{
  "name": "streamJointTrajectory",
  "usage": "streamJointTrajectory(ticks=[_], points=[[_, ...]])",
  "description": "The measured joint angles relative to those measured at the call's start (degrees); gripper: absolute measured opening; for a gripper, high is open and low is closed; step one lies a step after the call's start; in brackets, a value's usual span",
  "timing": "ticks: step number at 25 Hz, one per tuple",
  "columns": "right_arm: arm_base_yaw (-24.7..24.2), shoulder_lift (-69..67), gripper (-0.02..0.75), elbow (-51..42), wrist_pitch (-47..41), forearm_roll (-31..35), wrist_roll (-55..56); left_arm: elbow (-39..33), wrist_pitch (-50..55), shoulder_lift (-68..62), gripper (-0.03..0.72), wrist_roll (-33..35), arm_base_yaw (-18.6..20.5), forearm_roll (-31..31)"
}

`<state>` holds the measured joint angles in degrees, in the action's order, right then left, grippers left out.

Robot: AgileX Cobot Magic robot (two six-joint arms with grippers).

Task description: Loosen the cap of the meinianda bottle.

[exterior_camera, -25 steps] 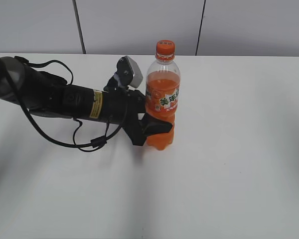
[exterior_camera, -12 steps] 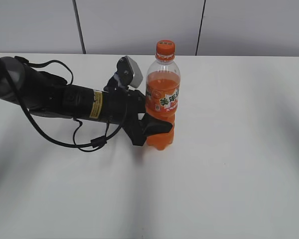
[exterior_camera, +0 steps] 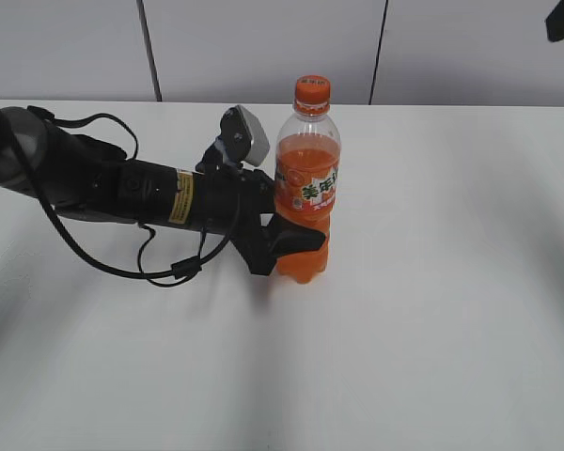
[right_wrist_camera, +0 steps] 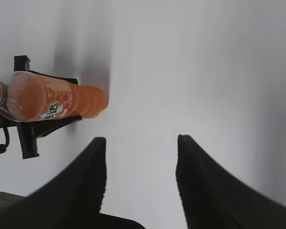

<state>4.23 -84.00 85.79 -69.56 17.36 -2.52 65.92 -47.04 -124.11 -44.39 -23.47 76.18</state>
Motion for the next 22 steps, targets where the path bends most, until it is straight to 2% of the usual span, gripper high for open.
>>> streamJointTrajectory(ticks=[3,12,22], points=[[2.9,-0.9,0.355,1.7,0.0,-0.4,-0.5,0.0,-0.1,0.0,0.414,0.0,0.0,0.0],[18.4,-4.8,0.355,9.0,-0.2,-7.0,-0.7,0.0,-0.1,0.0,0.414,0.0,0.0,0.0],[26.0,-9.8,0.354,12.5,-0.2,-9.2,-0.8,0.0,-0.1,0.0,0.414,0.0,0.0,0.0]])
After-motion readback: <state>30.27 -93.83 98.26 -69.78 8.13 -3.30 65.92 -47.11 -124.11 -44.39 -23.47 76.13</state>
